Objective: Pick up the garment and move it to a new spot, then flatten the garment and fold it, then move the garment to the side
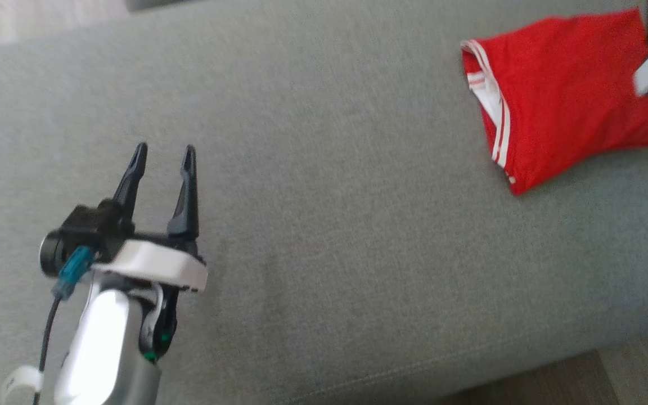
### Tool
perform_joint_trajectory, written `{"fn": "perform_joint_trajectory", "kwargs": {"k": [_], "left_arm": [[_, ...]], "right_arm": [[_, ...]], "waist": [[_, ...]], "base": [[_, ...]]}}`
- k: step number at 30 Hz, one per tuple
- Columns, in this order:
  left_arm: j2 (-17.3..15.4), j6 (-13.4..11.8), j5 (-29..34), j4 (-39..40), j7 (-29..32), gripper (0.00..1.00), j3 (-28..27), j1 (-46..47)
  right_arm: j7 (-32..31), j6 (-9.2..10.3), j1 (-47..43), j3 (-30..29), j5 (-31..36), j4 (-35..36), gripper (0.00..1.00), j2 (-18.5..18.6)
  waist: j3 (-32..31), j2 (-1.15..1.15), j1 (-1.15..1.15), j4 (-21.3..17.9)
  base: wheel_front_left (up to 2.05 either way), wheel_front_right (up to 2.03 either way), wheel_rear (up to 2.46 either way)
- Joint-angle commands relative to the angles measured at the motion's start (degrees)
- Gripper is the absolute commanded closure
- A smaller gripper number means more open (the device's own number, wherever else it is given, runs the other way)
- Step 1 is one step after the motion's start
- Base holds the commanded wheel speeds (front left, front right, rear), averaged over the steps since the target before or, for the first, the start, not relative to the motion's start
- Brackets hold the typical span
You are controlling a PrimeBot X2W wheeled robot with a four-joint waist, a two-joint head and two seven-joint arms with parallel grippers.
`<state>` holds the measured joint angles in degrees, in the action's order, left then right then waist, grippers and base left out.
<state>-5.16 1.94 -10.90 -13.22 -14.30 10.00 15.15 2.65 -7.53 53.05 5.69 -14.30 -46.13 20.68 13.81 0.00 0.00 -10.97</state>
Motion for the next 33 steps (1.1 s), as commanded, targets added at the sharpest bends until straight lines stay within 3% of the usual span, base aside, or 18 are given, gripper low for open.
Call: {"fn": "perform_joint_trajectory", "kwargs": {"k": [1, 9, 15, 19, 26, 33], "left_arm": [[-0.5, -0.6, -0.6, 2.3, -0.7, 0.00, -2.9, -0.5], [0.1, -1.1, -2.9, 1.5, -0.7, 0.00, -4.8, -5.1], [0.5, -2.8, -3.4, 1.2, -0.7, 0.00, -5.2, -6.6], [0.5, -2.6, -4.0, -0.1, -0.6, 0.00, -4.9, -7.9], [0.3, -3.1, -4.1, -2.6, -0.6, 0.00, -5.4, -8.7], [0.3, -3.2, -3.3, -1.8, -0.7, 0.00, -7.1, -9.0]], "right_arm": [[1.1, 0.04, -3.0, 1.6, -0.7, 4.6, 0.00, -0.2], [-0.7, 0.04, -18.0, 1.9, -3.4, 19.2, 0.00, -2.9], [-1.9, 0.04, -27.4, 0.2, -3.5, 27.6, 0.00, -5.5], [0.3, 0.04, -34.0, -0.1, -3.0, 32.3, 0.00, -7.7], [6.8, 0.04, -42.4, -0.5, -2.4, 33.3, 0.00, -10.2], [10.5, 0.04, -45.2, 1.6, -3.3, 31.4, 0.00, -10.3]], "waist": [[-5.0, 0.00, 0.00, 2.0], [-13.8, 0.00, 0.00, 5.5], [-15.5, 0.00, 0.00, 7.3], [-15.9, 0.00, 0.00, 8.3], [-16.0, 0.00, 0.00, 9.6], [-16.1, 0.00, 0.00, 9.9]], "base": [[0.00, 0.00, 0.00], [0.00, 0.00, 0.00], [0.00, 0.00, 0.00], [0.00, 0.00, 0.00], [0.00, 0.00, 0.00], [0.00, 0.00, 0.00]]}}
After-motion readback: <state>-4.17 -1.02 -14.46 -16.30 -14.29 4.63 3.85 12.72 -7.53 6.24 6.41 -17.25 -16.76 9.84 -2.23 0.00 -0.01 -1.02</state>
